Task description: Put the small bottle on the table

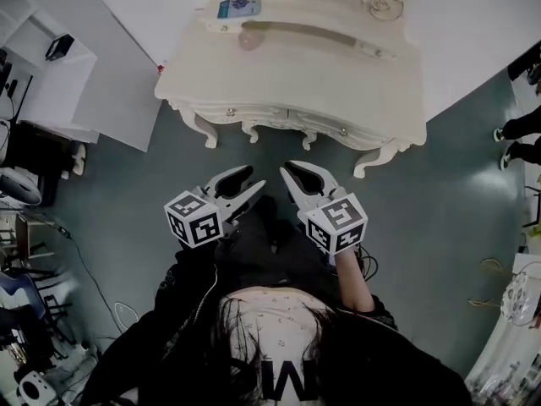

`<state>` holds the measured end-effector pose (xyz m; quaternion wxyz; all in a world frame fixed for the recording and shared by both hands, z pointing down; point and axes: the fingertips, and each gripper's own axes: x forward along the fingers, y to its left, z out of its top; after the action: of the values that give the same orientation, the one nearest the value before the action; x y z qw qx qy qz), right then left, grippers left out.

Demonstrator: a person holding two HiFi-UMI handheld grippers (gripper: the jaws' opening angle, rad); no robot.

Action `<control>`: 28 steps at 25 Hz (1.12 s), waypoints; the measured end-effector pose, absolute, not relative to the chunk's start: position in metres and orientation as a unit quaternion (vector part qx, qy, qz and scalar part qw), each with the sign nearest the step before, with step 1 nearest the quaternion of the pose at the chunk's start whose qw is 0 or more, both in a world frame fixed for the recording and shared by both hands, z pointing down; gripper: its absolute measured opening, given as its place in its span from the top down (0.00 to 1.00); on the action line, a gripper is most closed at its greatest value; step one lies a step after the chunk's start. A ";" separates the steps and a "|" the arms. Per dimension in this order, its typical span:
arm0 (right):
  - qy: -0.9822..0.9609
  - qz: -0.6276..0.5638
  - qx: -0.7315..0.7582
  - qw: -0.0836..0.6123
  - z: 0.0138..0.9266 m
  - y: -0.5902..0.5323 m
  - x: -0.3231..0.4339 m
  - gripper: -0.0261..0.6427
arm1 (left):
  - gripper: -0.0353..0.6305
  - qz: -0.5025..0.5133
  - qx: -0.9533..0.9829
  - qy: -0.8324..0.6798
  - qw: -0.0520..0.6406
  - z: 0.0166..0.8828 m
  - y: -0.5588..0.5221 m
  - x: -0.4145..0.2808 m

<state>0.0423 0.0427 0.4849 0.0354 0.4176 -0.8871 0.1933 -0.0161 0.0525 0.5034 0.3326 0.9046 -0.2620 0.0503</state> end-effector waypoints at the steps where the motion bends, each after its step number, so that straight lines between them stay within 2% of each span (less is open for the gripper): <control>1: -0.888 0.194 0.415 0.035 0.485 0.045 0.040 0.89 | 0.62 0.052 0.904 -0.263 0.332 0.504 0.056 -0.018; 12: -0.888 0.211 0.409 0.014 0.476 0.058 0.021 0.89 | 0.62 0.076 0.907 -0.261 0.322 0.504 0.080 -0.031; 28: -0.871 0.207 0.445 0.021 0.473 0.099 -0.071 0.95 | 0.62 0.085 0.916 -0.239 0.311 0.499 0.124 -0.132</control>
<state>-0.0705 0.0994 0.4733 0.0210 0.4452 -0.8709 0.2070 -0.1321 0.1238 0.4986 0.3105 0.9161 -0.2389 0.0851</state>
